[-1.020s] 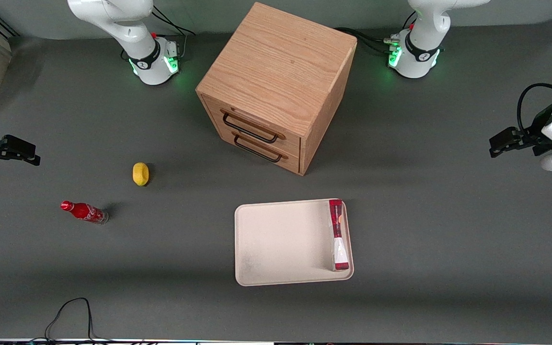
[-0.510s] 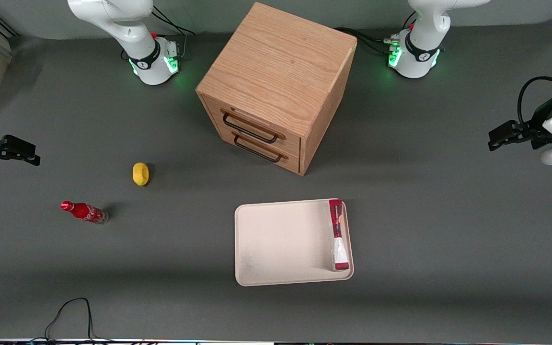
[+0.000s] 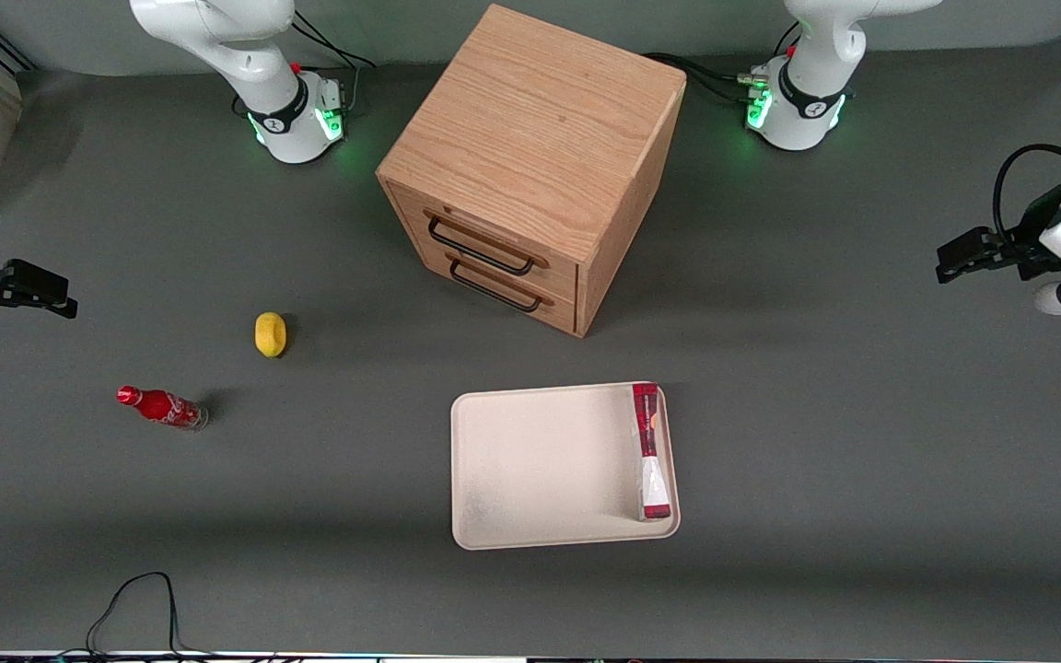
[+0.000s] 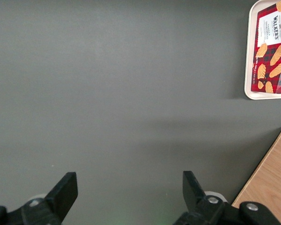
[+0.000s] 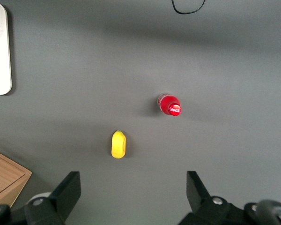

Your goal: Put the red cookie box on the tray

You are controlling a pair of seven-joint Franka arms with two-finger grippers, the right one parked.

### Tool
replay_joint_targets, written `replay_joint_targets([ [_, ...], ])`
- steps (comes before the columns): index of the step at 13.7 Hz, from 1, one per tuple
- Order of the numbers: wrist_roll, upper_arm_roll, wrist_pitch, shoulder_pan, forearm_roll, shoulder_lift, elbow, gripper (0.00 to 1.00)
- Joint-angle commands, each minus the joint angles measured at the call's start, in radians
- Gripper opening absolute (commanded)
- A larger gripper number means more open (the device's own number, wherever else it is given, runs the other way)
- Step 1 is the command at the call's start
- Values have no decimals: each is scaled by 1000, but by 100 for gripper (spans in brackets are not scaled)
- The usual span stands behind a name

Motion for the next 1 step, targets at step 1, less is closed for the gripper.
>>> replay_joint_targets([
  [1,10,3,-22,-4,-13,-20,3,100],
])
